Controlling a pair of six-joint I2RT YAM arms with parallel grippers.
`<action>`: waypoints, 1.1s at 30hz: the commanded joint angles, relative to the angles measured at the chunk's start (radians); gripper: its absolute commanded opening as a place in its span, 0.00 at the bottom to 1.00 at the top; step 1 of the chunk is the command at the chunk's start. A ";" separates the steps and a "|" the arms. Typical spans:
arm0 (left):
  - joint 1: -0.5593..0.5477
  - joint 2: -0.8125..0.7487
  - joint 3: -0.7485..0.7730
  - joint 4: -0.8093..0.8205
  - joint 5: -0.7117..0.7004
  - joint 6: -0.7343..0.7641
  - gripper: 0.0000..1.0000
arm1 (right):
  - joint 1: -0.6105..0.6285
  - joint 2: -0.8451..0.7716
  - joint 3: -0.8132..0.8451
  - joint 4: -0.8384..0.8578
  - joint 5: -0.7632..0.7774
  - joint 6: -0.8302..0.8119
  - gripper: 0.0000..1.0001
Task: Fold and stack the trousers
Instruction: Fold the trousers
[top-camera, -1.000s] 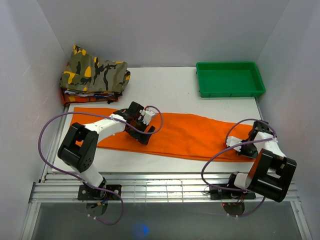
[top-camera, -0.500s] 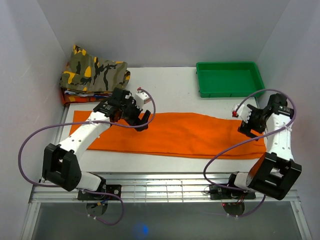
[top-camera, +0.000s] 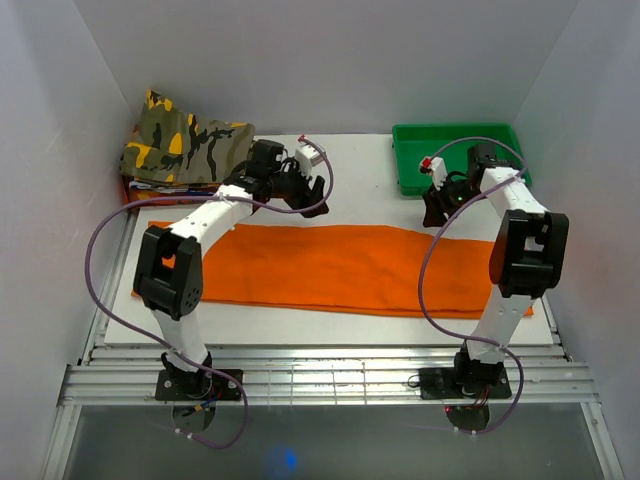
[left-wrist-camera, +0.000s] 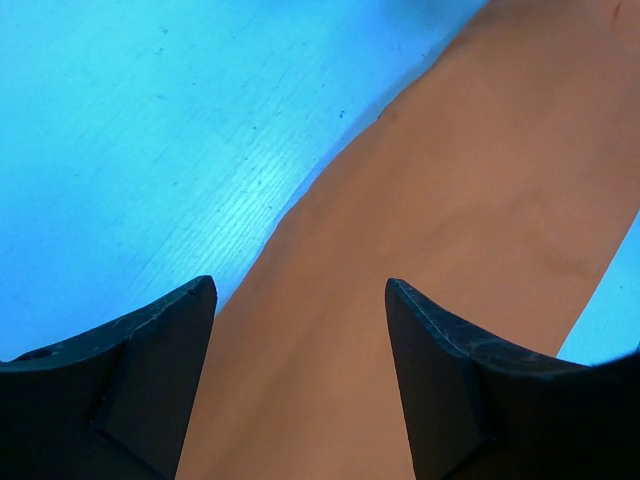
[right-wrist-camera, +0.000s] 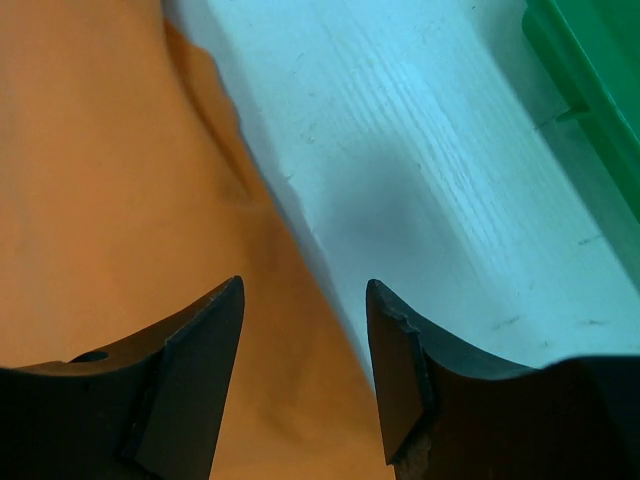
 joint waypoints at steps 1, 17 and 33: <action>-0.002 0.047 0.051 0.019 0.128 -0.044 0.79 | 0.035 0.051 0.079 0.084 -0.049 0.124 0.58; 0.011 0.145 0.087 0.091 0.134 -0.160 0.79 | 0.208 0.034 -0.157 0.208 -0.011 0.044 0.24; -0.005 0.124 0.024 0.174 0.071 -0.531 0.76 | 0.543 -0.427 -0.882 1.021 0.524 0.012 0.08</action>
